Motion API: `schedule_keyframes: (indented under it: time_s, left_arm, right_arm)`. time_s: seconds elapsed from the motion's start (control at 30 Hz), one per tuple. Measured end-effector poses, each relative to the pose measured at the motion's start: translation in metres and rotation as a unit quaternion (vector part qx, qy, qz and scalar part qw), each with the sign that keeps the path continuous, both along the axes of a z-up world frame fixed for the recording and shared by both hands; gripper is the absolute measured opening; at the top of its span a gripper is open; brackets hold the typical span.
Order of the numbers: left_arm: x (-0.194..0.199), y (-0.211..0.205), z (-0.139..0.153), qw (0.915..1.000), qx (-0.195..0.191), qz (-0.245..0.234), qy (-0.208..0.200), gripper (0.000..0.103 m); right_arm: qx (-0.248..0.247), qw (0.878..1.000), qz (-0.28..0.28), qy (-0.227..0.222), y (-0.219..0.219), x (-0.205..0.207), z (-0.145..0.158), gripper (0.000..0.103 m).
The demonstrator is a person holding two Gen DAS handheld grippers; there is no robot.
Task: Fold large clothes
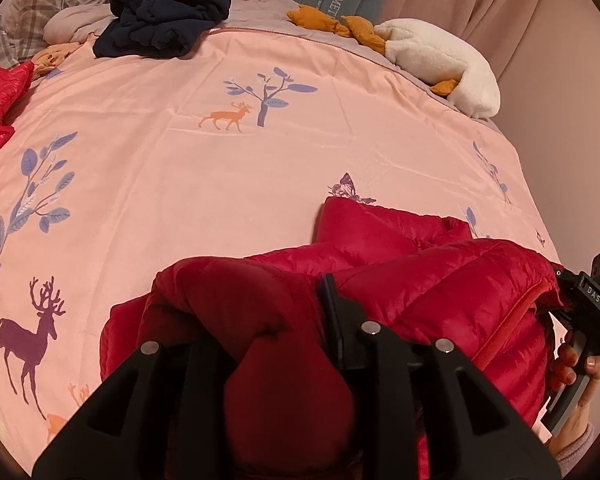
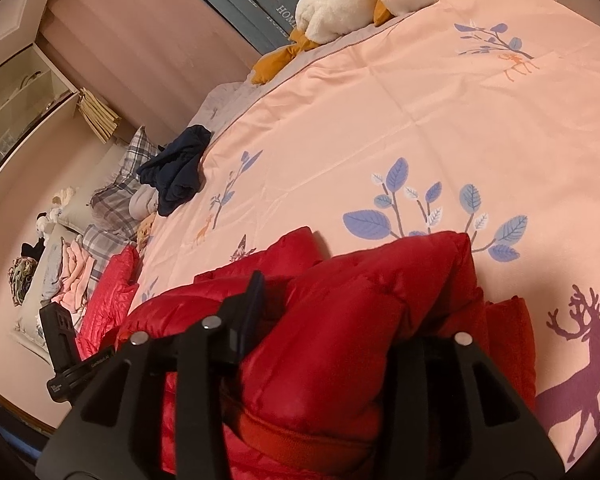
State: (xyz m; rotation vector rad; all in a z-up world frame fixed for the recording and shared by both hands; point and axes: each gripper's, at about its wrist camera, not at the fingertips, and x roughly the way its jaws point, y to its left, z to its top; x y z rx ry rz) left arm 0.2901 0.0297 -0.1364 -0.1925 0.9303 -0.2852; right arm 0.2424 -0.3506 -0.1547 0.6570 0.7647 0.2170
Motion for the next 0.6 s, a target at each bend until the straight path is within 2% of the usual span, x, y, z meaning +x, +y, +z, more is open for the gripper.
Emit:
schedule_keyframes:
  time_s: [0.27,0.33,0.47,0.6]
  left_arm:
    - [-0.01,-0.004,0.013,0.9999,0.001,-0.002,-0.016,0.046]
    - [-0.012,-0.004,0.016,0.9998,0.0,0.0,-0.018,0.05]
    - [-0.018,-0.002,0.022,0.9995,0.0,0.006,-0.03,0.069]
    - [-0.02,0.0,0.025,0.9994,-0.002,0.01,-0.033,0.074]
  right_arm:
    - [0.001,1.0,-0.001,-0.003,-0.001,-0.006,0.006,0.045]
    - [0.003,1.0,0.0,-0.005,0.0,-0.006,0.007,0.05]
    - [-0.001,1.0,0.002,-0.008,0.002,-0.009,0.011,0.054]
    - [0.004,1.0,-0.001,-0.009,0.001,-0.011,0.013,0.055]
